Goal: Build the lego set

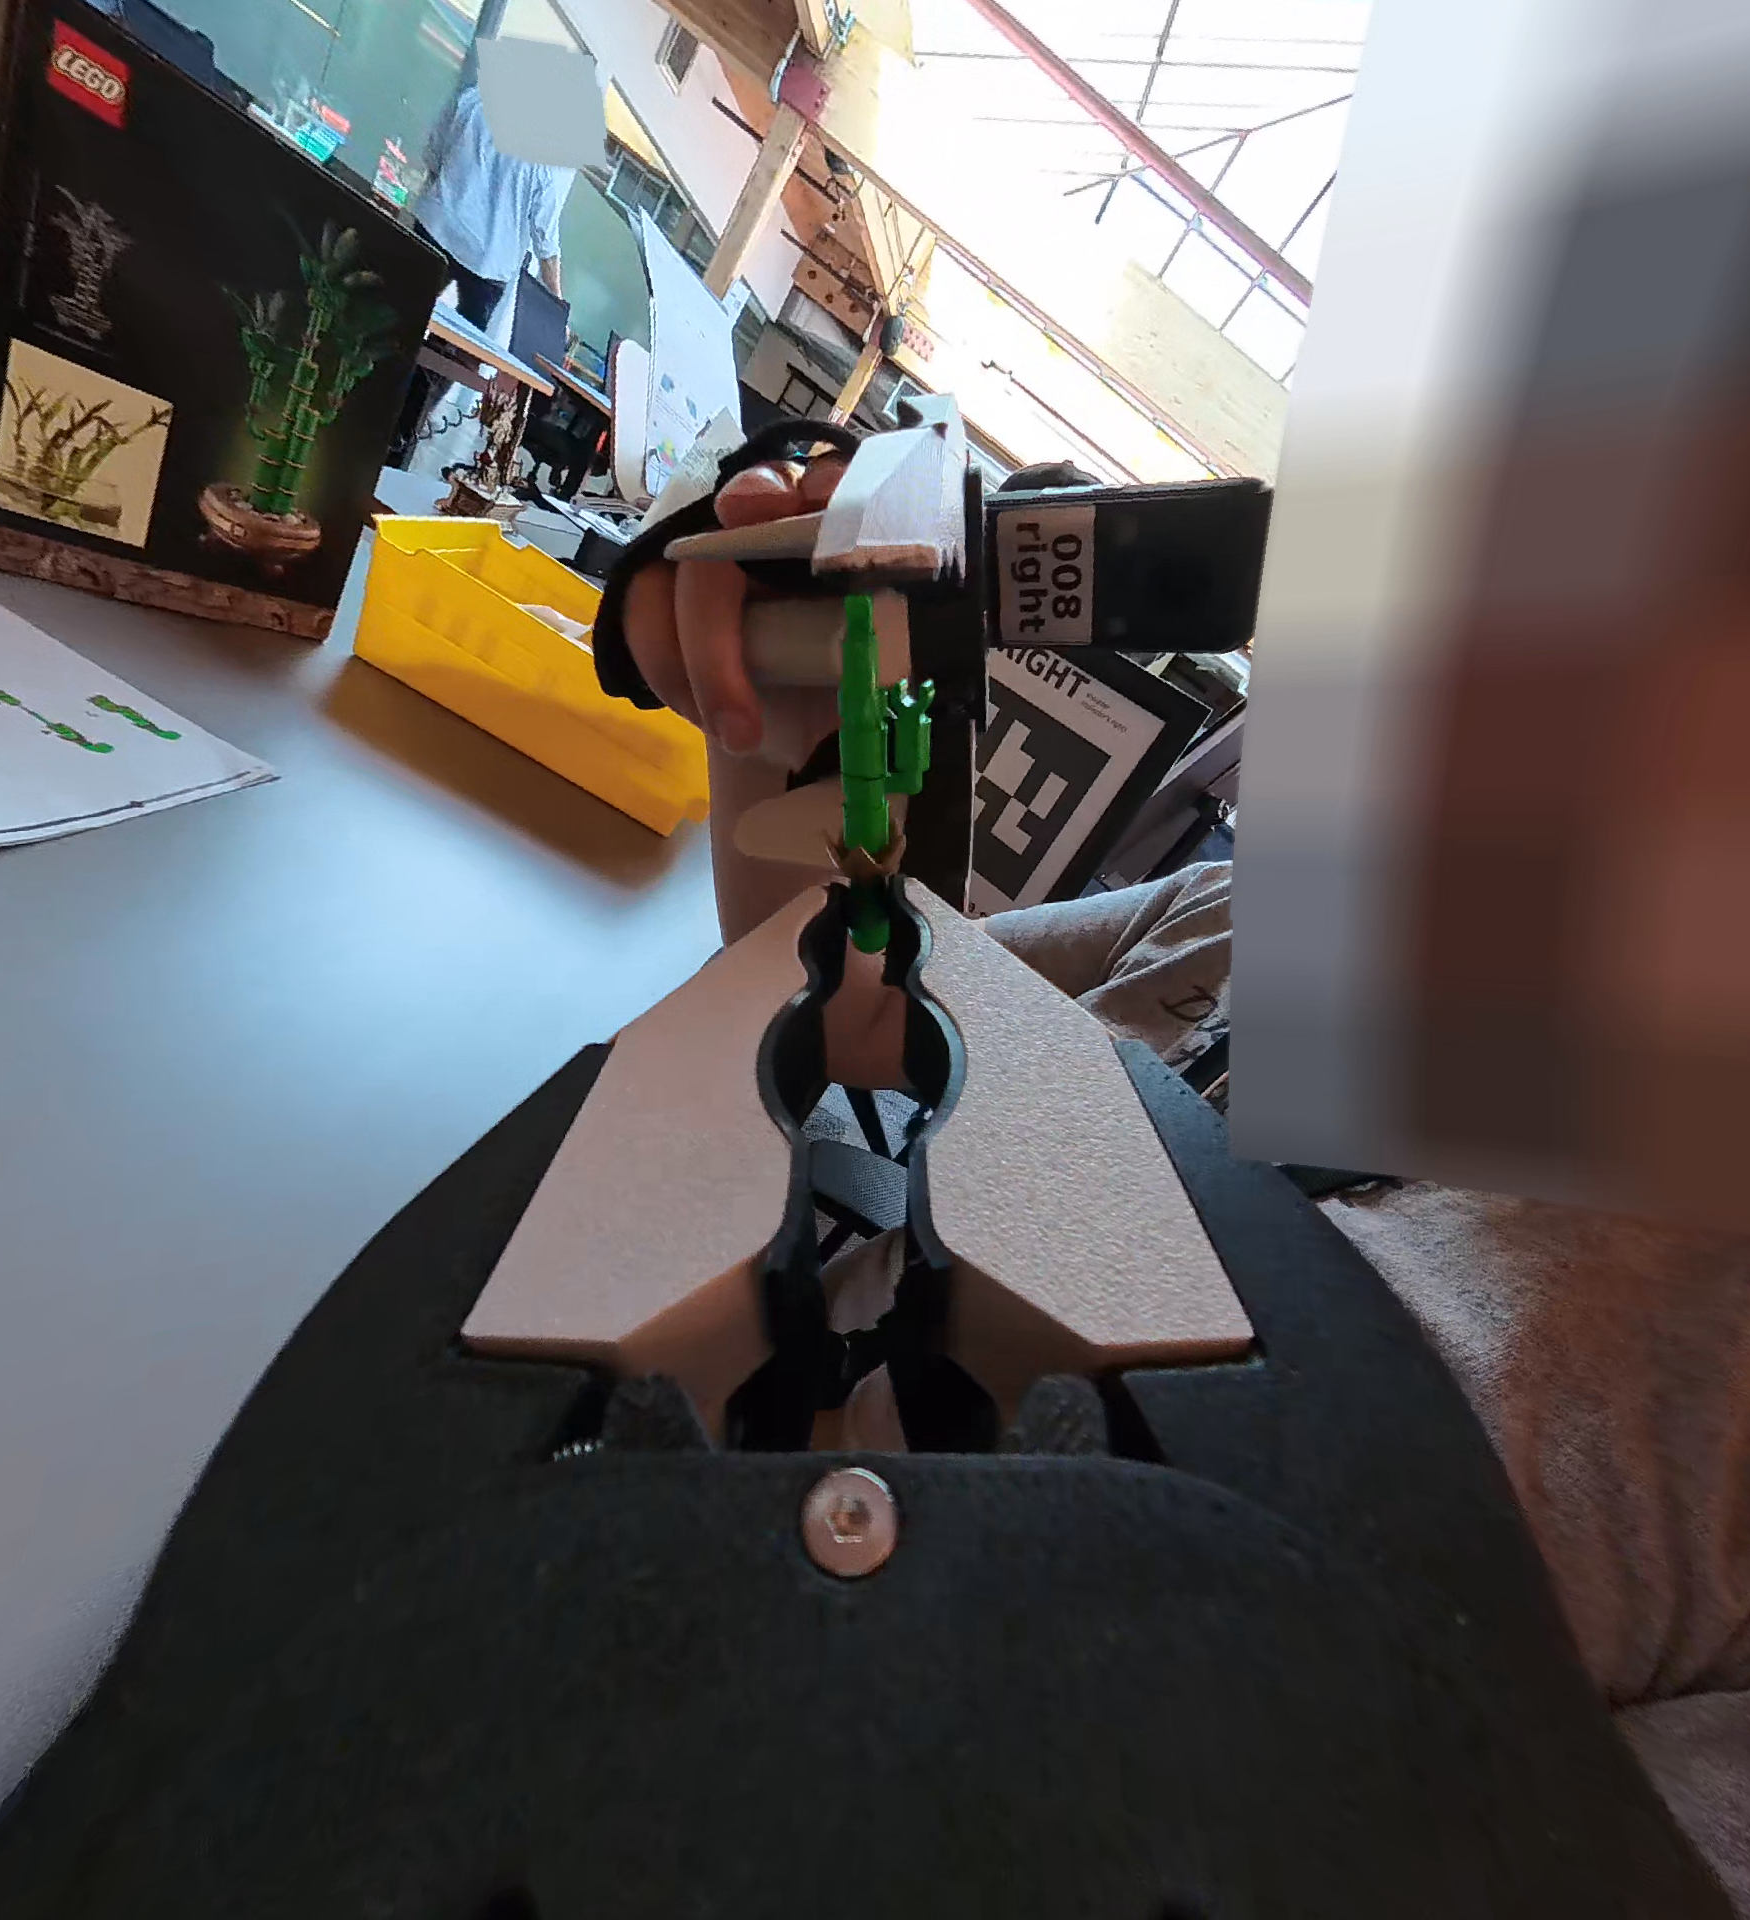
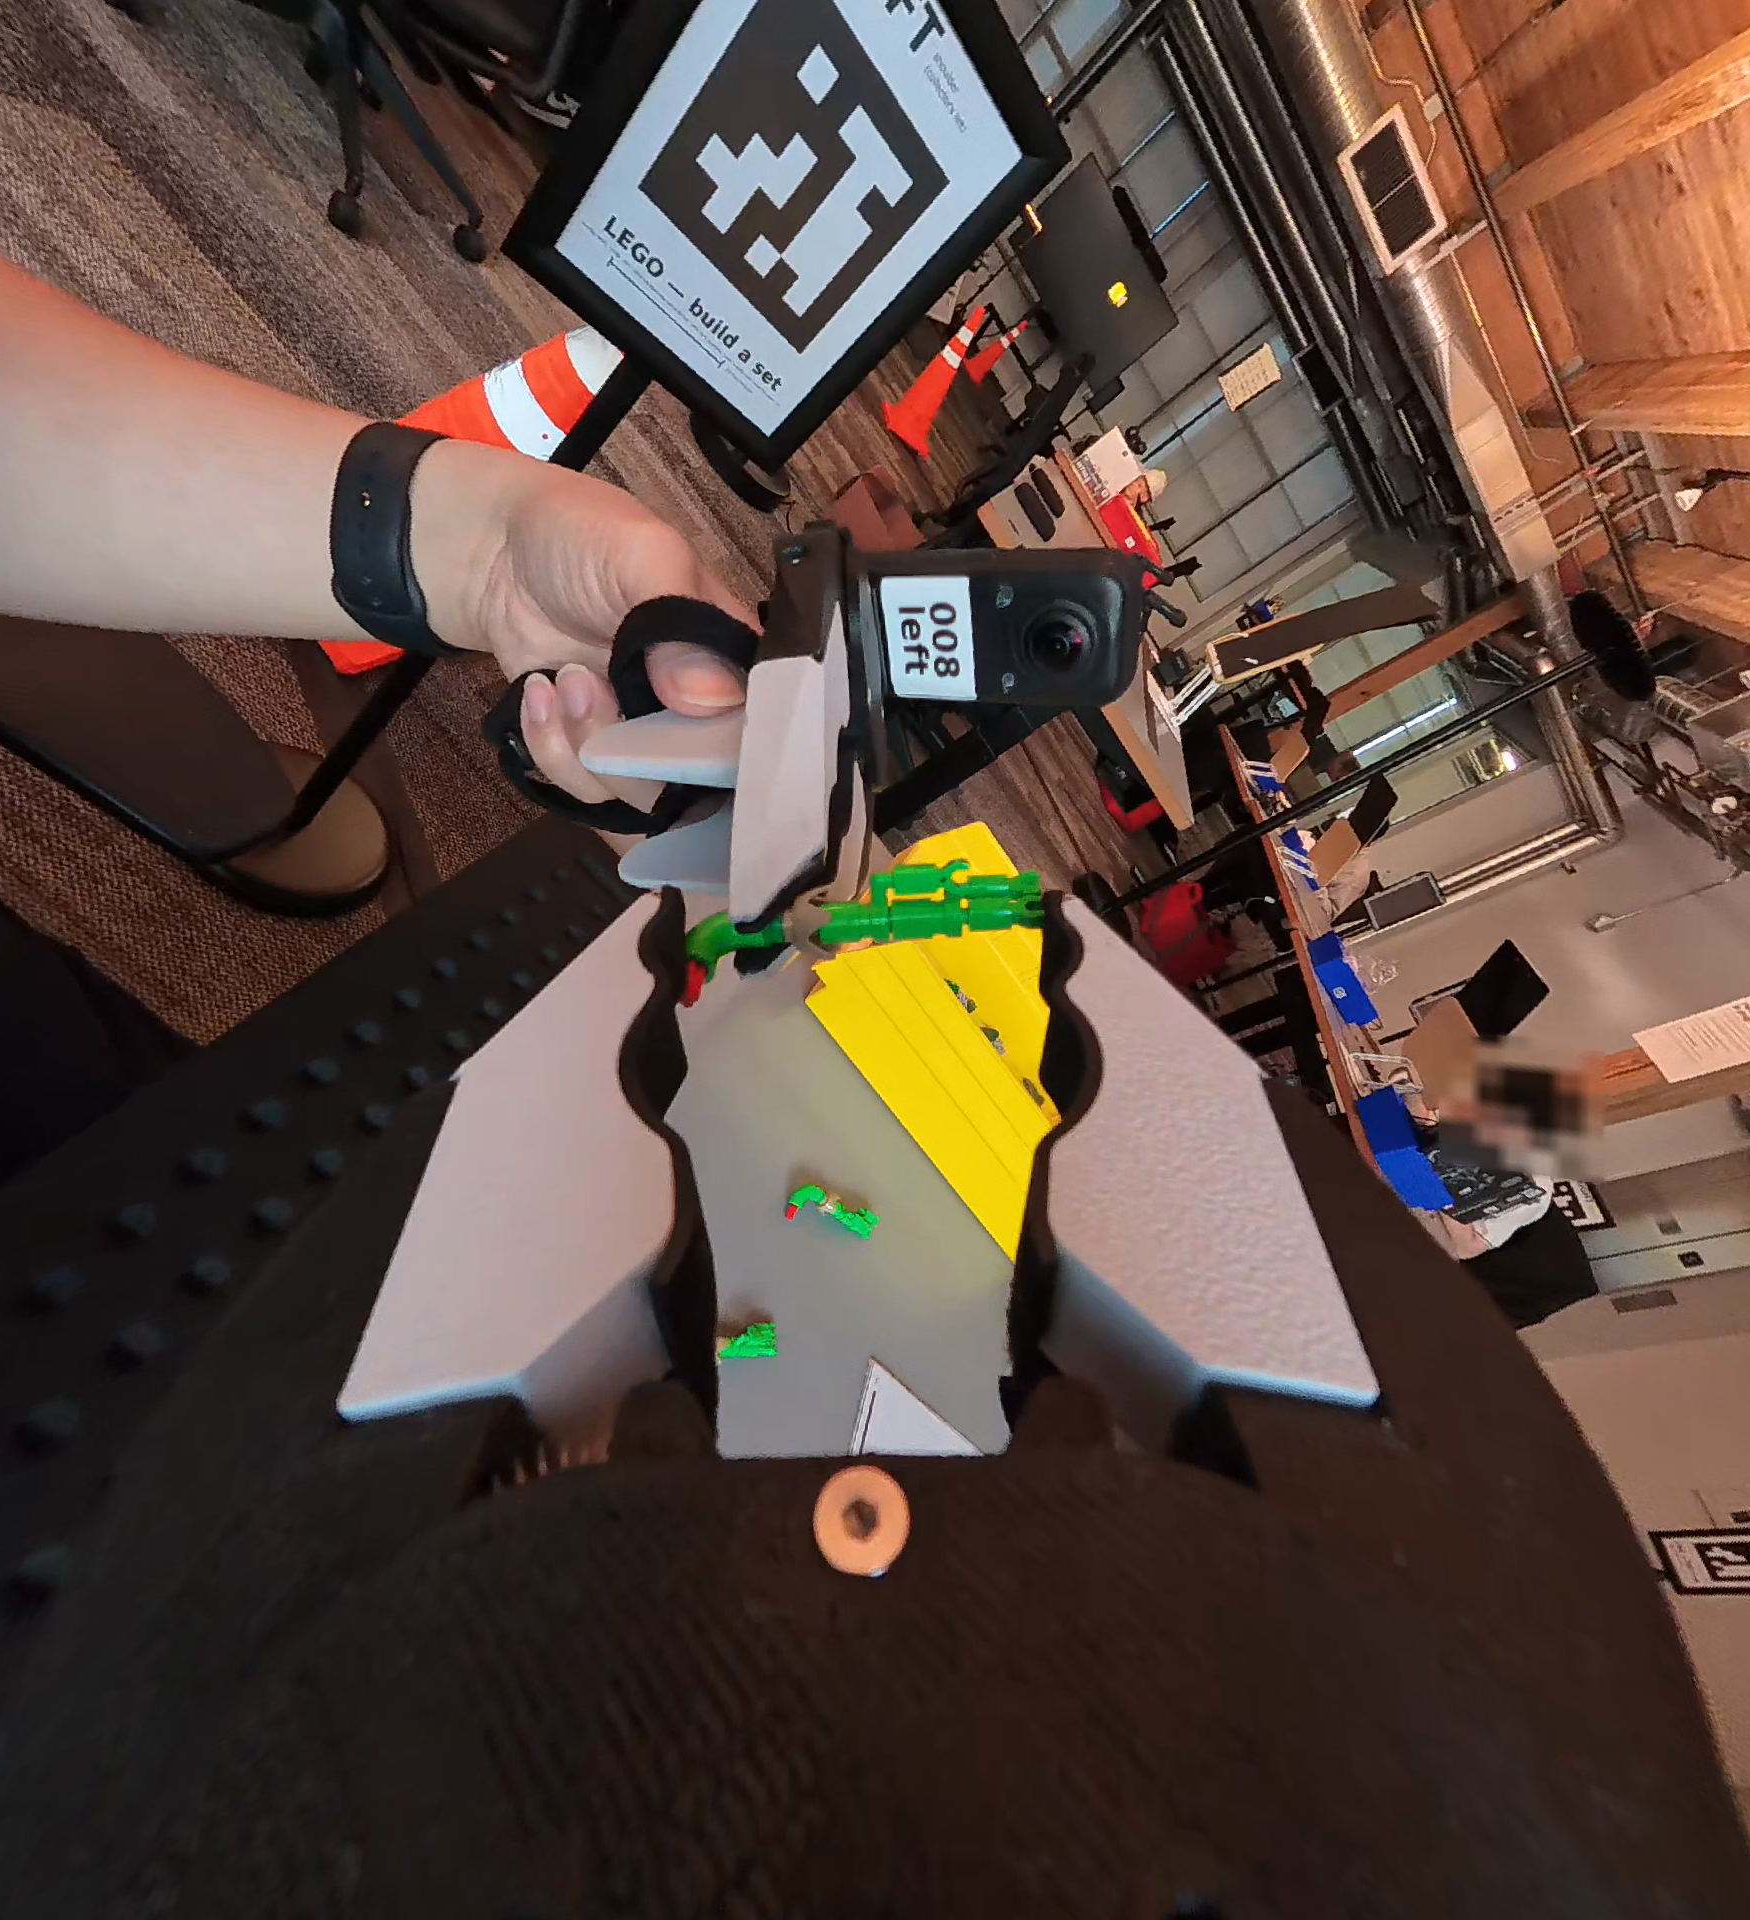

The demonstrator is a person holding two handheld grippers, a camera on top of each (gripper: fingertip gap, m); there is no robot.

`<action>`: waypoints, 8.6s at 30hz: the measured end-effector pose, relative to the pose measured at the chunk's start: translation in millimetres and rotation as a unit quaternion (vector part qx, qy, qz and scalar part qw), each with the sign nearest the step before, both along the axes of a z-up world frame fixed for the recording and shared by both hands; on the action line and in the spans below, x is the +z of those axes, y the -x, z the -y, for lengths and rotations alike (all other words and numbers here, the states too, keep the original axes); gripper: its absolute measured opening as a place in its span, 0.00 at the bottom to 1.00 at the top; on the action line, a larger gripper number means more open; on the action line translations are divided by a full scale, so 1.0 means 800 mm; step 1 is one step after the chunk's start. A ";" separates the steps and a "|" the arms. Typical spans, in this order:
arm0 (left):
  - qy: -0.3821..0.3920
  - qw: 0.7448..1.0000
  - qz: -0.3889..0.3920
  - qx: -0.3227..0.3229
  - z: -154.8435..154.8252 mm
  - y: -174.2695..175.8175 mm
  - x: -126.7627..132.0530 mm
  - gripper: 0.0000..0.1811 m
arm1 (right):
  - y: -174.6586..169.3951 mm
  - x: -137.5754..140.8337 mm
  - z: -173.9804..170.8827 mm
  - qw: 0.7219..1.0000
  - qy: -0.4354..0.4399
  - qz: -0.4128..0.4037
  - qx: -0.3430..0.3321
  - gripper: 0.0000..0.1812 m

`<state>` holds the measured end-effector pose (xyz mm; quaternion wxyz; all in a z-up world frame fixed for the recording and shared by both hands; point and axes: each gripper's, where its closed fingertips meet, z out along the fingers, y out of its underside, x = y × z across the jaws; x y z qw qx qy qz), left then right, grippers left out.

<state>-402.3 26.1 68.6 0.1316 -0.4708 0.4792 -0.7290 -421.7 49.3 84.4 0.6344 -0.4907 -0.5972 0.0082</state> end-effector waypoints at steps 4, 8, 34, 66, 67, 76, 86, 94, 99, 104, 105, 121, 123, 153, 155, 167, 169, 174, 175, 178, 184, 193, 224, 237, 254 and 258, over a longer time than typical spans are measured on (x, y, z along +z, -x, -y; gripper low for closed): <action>0.008 1.000 -0.002 0.000 -0.001 -0.004 0.001 0.03 | -0.004 0.001 -0.001 1.000 0.000 0.001 -0.004 0.37; -0.013 0.997 -0.058 0.044 -0.028 -0.006 -0.022 0.03 | -0.035 0.015 -0.008 0.999 0.012 -0.035 -0.018 0.38; 0.093 0.854 -0.458 0.229 -0.253 0.021 -0.274 0.03 | -0.329 -0.058 -0.064 0.905 0.196 -0.048 -0.375 0.42; 0.033 0.848 -0.409 0.335 -0.291 0.043 -0.242 0.38 | -0.567 -0.051 -0.030 0.661 0.121 -0.242 -0.700 0.65; 0.014 0.845 -0.407 0.346 -0.292 0.043 -0.236 0.38 | -0.564 -0.051 -0.032 0.666 0.125 -0.251 -0.691 0.65; -0.173 0.828 -0.279 0.455 -0.282 0.023 -0.133 0.37 | -0.559 -0.031 -0.028 0.673 0.108 -0.278 -0.677 0.64; -0.351 0.875 -0.278 0.182 -0.031 -0.237 -0.211 0.52 | -0.526 -0.082 -0.035 0.684 0.213 -0.333 -0.614 0.76; -0.371 0.852 -0.324 0.177 -0.015 -0.307 -0.269 0.76 | -0.532 -0.258 0.037 0.584 0.322 -0.281 -0.690 0.83; -0.374 0.833 -0.371 0.169 -0.018 -0.311 -0.299 0.84 | -0.526 -0.295 0.047 0.582 0.322 -0.277 -0.693 0.83; -0.383 0.828 -0.366 0.184 -0.023 -0.307 -0.305 0.85 | -0.535 -0.302 0.052 0.576 0.314 -0.279 -0.702 0.83; -0.384 0.827 -0.364 0.187 -0.024 -0.307 -0.305 0.85 | -0.534 -0.302 0.051 0.576 0.316 -0.285 -0.698 0.83; -0.379 0.837 -0.332 0.212 -0.020 -0.315 -0.305 0.87 | -0.518 -0.275 0.044 0.630 0.311 -0.336 -0.627 0.45; -0.378 0.838 -0.331 0.212 -0.020 -0.316 -0.305 0.87 | -0.504 -0.262 0.037 0.633 0.323 -0.390 -0.585 0.27; -0.380 0.839 -0.330 0.209 -0.019 -0.314 -0.306 0.88 | -0.491 -0.296 0.013 0.423 0.482 -0.598 -0.480 0.11; -0.380 0.839 -0.330 0.209 -0.019 -0.315 -0.306 0.88 | -0.491 -0.293 0.014 0.425 0.479 -0.600 -0.479 0.11; -0.380 0.838 -0.331 0.209 -0.019 -0.315 -0.306 0.88 | -0.499 -0.294 0.014 0.425 0.468 -0.601 -0.489 0.12; -0.379 0.838 -0.331 0.209 -0.019 -0.315 -0.306 0.88 | -0.499 -0.294 0.012 0.426 0.467 -0.604 -0.484 0.12; -0.379 0.838 -0.331 0.209 -0.019 -0.315 -0.306 0.88 | -0.496 -0.293 0.008 0.427 0.470 -0.607 -0.478 0.12; -0.379 0.838 -0.331 0.209 -0.019 -0.315 -0.306 0.88 | -0.496 -0.293 0.008 0.427 0.470 -0.609 -0.475 0.12; -0.380 0.838 -0.331 0.209 -0.019 -0.315 -0.306 0.88 | -0.496 -0.291 0.006 0.426 0.467 -0.618 -0.468 0.12; -0.380 0.838 -0.331 0.209 -0.019 -0.315 -0.306 0.88 | -0.496 -0.297 0.009 0.421 0.470 -0.614 -0.474 0.09; -0.379 0.838 -0.331 0.209 -0.019 -0.315 -0.306 0.88 | -0.500 -0.303 0.013 0.419 0.472 -0.603 -0.487 0.03; -0.379 0.839 -0.330 0.210 -0.019 -0.315 -0.306 0.87 | -0.499 -0.280 0.011 0.469 0.454 -0.560 -0.510 0.00; -0.379 0.839 -0.329 0.210 -0.019 -0.315 -0.306 0.87 | -0.494 -0.274 0.011 0.488 0.449 -0.549 -0.509 0.00; -0.379 0.839 -0.329 0.210 -0.019 -0.316 -0.305 0.87 | -0.499 -0.305 0.011 0.473 0.480 -0.514 -0.530 0.02; -0.379 0.839 -0.329 0.210 -0.019 -0.316 -0.305 0.87 | -0.497 -0.303 0.010 0.474 0.483 -0.518 -0.523 0.05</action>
